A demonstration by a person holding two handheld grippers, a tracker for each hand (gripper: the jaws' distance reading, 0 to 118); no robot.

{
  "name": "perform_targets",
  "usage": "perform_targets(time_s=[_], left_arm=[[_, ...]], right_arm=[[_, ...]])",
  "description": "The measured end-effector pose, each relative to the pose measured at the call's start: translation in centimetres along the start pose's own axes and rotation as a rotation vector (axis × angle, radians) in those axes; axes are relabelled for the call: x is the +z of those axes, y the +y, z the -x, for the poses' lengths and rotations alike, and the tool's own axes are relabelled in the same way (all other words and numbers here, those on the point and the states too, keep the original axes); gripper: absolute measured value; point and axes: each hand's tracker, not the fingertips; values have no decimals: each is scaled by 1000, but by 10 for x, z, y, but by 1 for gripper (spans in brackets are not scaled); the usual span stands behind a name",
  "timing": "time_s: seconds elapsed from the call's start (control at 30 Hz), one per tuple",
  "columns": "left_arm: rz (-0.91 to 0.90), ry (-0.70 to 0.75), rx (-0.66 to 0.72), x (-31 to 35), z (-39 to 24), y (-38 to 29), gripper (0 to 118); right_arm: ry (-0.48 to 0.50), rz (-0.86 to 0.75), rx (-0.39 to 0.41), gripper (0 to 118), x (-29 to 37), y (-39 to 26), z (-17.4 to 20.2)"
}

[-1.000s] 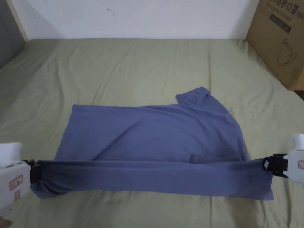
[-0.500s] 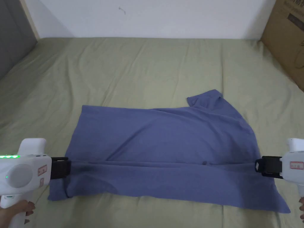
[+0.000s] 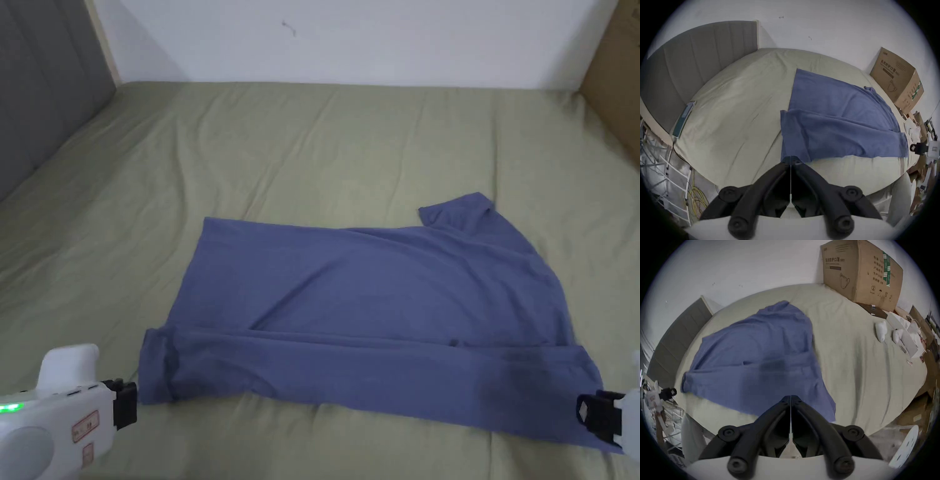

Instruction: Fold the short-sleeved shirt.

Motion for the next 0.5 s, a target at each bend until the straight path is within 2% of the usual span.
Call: perform_targets(time_s=[0.07,0.1,0.13,0.2,0.23,0.27,0.3,0.33,0.5], left_arm=[[-4,-3,5,-5,-3,5,63],[-5,1,6,-13,-1,9,88],[-2,1,5,-19,-1,12,96],[21,-2,10,-31,-5,15,91],[35,-10,13,-39,-4,17,82],[47,-29,24,-46,-1,15,59],[65,-45,35,-53,-1,14,22],[99,-43,50,-59,-1,13,6],[74,-21,11,-56,-4,12,6]], right_arm=[[14,0,-7,0,0,-2,-1],[22,1,-19,0,0,-2,-2],[23,1,-31,0,0,-2,-2],[14,6,-42,0,-1,-3,-5],[9,6,-45,0,-1,-4,-5],[9,9,-48,0,-1,-5,-5],[10,16,-50,0,-2,-6,-7],[9,20,-55,0,-3,-8,-8],[3,40,-66,1,-3,-16,-13]])
